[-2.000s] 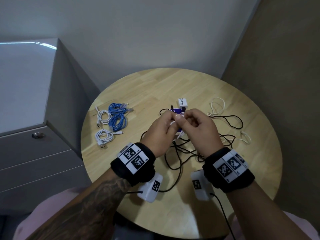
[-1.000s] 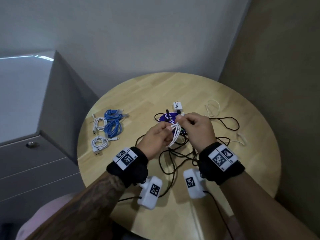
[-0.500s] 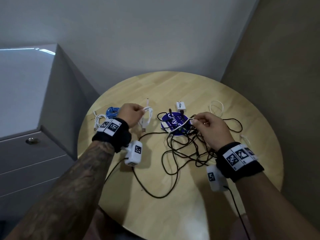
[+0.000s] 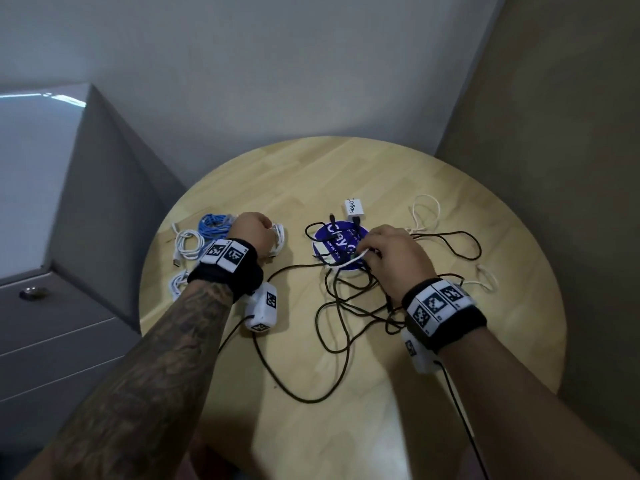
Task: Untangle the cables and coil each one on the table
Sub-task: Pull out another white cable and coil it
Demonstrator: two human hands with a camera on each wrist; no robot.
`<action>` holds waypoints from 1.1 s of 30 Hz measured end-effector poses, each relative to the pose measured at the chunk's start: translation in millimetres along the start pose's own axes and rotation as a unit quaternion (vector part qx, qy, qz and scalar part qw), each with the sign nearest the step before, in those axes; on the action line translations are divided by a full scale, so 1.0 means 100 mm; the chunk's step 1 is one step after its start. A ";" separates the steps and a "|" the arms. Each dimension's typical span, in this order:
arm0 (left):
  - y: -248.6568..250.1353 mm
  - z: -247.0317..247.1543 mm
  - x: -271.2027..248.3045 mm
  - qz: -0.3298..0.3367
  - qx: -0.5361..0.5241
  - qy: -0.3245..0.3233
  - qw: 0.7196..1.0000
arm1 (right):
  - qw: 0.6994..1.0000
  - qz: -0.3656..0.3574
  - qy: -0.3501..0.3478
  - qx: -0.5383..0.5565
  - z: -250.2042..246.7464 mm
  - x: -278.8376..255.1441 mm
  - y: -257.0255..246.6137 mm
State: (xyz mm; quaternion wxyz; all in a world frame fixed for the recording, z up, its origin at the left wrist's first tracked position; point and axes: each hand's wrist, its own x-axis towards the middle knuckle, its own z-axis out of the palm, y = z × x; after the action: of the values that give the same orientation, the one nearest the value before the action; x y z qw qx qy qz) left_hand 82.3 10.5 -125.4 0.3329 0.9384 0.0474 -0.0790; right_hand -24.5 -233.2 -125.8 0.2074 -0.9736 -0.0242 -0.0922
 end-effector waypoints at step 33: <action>0.96 -0.08 -1.16 0.204 -0.280 -0.055 0.937 | 0.830 0.042 0.251 0.496 -2.35 0.09 -0.84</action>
State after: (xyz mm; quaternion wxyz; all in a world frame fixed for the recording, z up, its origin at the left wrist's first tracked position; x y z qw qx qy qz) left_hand -17.2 -62.8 -39.0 0.5933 0.7910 -0.1427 -0.0442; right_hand -62.6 -252.8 120.6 0.6649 -0.6833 0.0268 -0.3006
